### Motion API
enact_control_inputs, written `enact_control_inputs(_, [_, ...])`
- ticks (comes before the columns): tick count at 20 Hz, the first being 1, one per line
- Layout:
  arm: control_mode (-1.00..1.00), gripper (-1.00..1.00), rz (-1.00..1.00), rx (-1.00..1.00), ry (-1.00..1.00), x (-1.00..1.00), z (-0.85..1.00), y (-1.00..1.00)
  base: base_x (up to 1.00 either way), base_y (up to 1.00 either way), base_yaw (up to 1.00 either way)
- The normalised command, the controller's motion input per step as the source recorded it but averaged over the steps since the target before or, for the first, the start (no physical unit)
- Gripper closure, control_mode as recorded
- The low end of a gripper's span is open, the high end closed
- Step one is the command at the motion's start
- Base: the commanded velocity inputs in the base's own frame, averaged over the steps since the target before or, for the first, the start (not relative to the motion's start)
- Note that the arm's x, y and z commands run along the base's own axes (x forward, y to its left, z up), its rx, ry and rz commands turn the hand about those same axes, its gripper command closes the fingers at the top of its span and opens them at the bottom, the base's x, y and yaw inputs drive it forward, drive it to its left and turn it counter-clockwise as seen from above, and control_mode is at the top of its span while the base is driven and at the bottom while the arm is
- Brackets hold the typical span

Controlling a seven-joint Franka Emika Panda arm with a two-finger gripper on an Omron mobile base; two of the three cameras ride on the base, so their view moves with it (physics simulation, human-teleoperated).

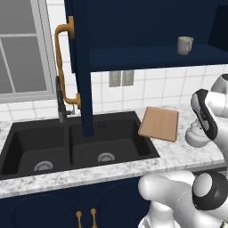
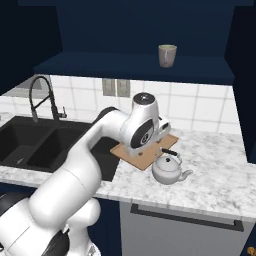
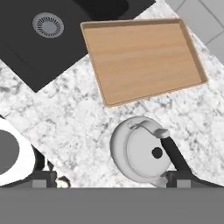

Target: Pick the kettle from the counter and place it on the tray. Then pick the mug from the cabinet and place it on the tray. Then close the cabinet doors.

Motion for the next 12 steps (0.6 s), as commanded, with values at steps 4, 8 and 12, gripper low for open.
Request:
enact_control_inputs(4, [-1.00,-1.00,0.11,-0.20,-0.05,0.25,-0.25,-0.27,0.00,0.00,0.00])
enact_control_inputs(8, [-1.00,-1.00,0.00,-0.28,0.01,0.41,-0.16,-0.11,0.00,0.00,0.00])
enact_control_inputs(12, [-1.00,-1.00,0.00,-0.18,0.01,0.38,-0.15,-0.22,0.00,0.00,0.00])
